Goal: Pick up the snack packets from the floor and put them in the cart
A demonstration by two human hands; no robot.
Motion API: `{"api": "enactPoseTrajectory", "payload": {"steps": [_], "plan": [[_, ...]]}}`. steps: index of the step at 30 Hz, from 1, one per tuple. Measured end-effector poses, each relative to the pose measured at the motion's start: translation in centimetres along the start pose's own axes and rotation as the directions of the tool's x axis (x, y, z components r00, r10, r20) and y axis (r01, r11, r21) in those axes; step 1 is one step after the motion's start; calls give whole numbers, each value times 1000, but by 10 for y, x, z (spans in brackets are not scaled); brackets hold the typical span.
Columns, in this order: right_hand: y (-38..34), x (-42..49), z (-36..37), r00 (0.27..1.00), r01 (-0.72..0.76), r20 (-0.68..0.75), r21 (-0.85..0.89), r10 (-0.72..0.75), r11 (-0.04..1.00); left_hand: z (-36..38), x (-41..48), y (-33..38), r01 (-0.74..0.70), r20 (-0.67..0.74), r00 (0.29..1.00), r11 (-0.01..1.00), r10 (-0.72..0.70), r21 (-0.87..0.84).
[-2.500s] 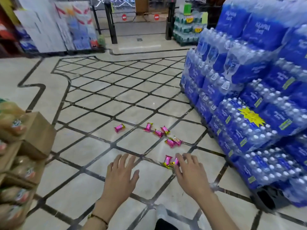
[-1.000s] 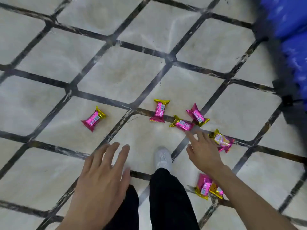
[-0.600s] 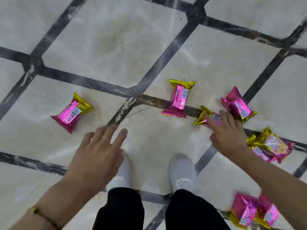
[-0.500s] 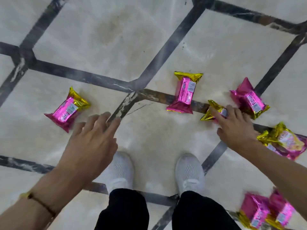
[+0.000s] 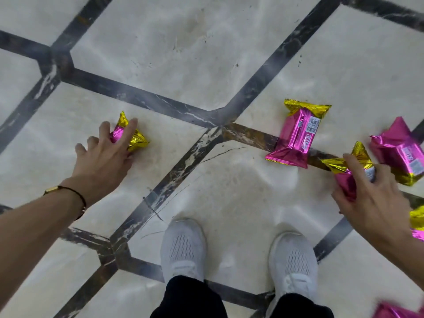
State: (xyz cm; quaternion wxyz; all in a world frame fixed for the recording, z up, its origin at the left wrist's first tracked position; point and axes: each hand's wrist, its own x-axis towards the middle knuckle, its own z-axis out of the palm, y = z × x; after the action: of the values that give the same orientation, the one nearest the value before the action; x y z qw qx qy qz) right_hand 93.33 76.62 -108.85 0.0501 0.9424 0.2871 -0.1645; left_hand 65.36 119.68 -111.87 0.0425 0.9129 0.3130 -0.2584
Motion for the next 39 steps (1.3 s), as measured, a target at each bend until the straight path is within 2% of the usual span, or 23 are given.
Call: {"api": "enactPoseTrajectory", "payload": {"steps": [6, 11, 17, 21, 25, 32, 39], "plan": [[-61, -13, -26, 999, -1, -43, 137, 7, 991, 3, -6, 15, -23, -24, 999, 997, 22, -69], [-106, -14, -57, 999, 29, -37, 190, -22, 981, -33, -32, 39, 42, -23, 999, 990, -46, -137], [-140, -26, -139, 994, 96, -61, 207, -86, 974, -138, -75, 56, 274, -81, 950, 930, -301, -244], [-149, -31, -231, 990, 126, -97, 221, -107, 967, -228, -115, 62, 304, -103, 925, 874, -366, -379], [-149, -36, -347, 983, 143, -145, 234, -111, 962, -337, -162, 67, 253, -132, 917, 805, -376, -537], [-138, -75, -576, 960, 156, -265, 250, -87, 956, -563, -242, 78, 127, -274, 908, 831, -318, -542], [-99, -162, -780, 899, 142, -438, 232, -27, 962, -763, -337, 88, -8, -385, 889, 832, -248, -555]]}}
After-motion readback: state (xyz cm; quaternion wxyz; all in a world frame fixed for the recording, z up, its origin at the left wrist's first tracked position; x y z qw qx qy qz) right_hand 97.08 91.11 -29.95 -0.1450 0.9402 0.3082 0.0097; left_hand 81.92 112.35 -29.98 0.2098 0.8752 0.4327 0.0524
